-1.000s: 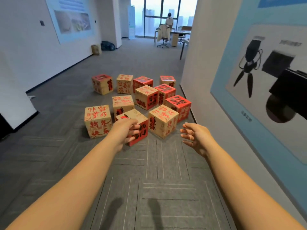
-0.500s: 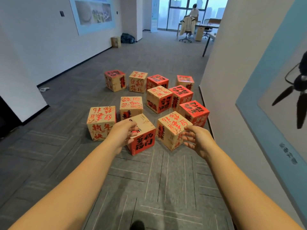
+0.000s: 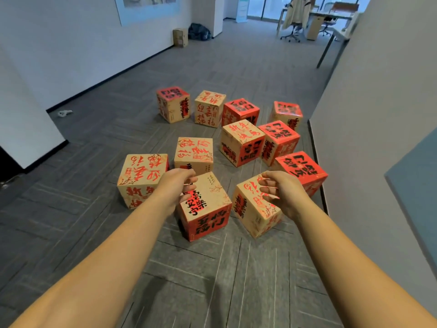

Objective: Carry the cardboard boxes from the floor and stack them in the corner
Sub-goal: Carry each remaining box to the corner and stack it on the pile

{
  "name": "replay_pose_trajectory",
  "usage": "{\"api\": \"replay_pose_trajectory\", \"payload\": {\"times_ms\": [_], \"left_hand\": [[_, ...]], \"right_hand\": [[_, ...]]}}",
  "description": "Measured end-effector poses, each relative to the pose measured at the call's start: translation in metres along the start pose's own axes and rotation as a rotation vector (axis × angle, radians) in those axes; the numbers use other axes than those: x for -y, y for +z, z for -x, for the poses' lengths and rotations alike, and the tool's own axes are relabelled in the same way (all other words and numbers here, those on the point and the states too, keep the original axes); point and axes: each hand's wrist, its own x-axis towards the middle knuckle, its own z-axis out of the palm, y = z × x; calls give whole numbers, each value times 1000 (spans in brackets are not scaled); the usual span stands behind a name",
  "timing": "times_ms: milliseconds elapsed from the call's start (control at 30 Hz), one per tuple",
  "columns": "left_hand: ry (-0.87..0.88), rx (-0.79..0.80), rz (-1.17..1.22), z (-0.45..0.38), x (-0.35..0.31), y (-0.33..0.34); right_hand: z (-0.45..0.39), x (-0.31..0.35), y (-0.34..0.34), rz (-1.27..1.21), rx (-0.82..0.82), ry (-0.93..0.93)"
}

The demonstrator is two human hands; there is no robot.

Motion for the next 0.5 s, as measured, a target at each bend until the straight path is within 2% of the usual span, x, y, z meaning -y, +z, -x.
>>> {"api": "replay_pose_trajectory", "payload": {"times_ms": [167,333,500], "left_hand": [[-58,-78,6,-74,3,12],[-107,-211,47,-159,15,27],[-225,-356,141,-244,50,56]], "right_hand": [[-89,1,10,52,51,80],[-194,0,30,120,185,111],[-302,-12,51,312,315,165]]}}
